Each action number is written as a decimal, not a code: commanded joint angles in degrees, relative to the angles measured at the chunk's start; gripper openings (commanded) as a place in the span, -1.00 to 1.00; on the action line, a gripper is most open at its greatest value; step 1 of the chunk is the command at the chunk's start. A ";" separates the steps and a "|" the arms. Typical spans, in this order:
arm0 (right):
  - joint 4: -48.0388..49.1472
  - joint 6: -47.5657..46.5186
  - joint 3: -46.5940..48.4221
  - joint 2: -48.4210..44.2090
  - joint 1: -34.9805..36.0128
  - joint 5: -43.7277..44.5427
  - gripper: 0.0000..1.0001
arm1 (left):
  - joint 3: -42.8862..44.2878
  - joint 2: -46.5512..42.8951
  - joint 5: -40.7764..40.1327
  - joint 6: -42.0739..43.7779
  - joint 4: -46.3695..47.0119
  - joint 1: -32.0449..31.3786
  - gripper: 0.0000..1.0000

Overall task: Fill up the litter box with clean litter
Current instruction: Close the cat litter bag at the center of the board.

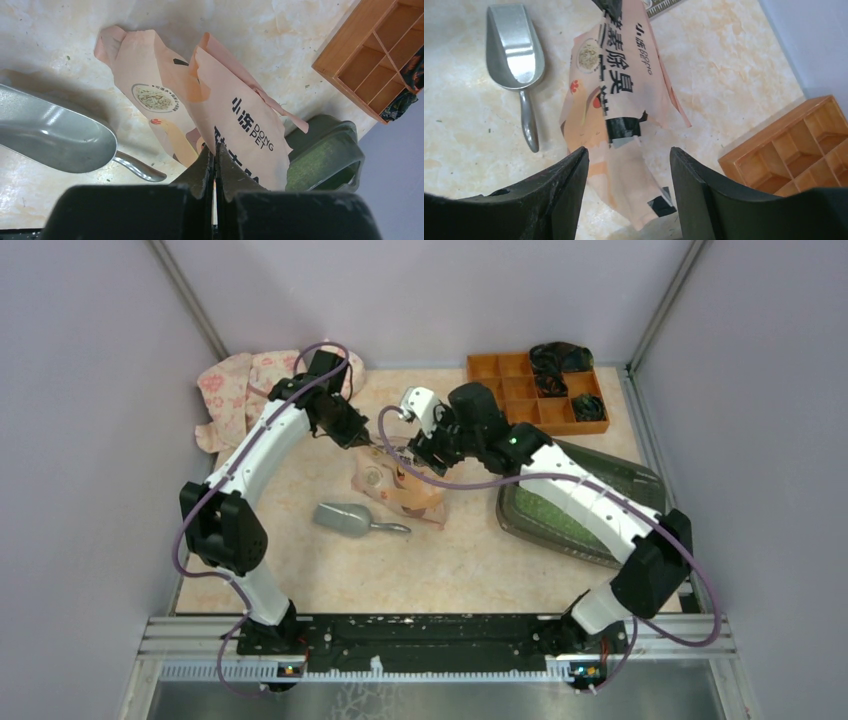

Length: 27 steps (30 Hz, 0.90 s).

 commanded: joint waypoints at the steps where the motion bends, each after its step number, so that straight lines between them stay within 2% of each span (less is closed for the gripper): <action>1: 6.65 -0.83 -4.55 -5.54 3.49 2.33 0.21 | 2.57 -0.36 -0.62 0.88 -1.22 -0.09 -1.00; 7: 5.28 -1.47 -6.63 -5.09 5.75 1.02 0.16 | 3.47 -0.19 -2.55 1.11 -1.87 -0.09 -1.00; 11: 5.88 -1.78 -7.10 -3.18 5.90 3.90 0.15 | 3.79 -0.14 -2.55 1.23 -1.88 -0.09 -1.00; 16: 5.90 -1.84 -5.17 -0.12 5.90 7.41 0.16 | 3.81 -0.10 -2.30 1.33 -1.89 -0.05 -1.00; 27: 5.38 -2.35 -3.40 3.89 5.92 6.52 0.02 | 4.34 0.00 -1.87 1.68 -1.84 -0.09 -1.00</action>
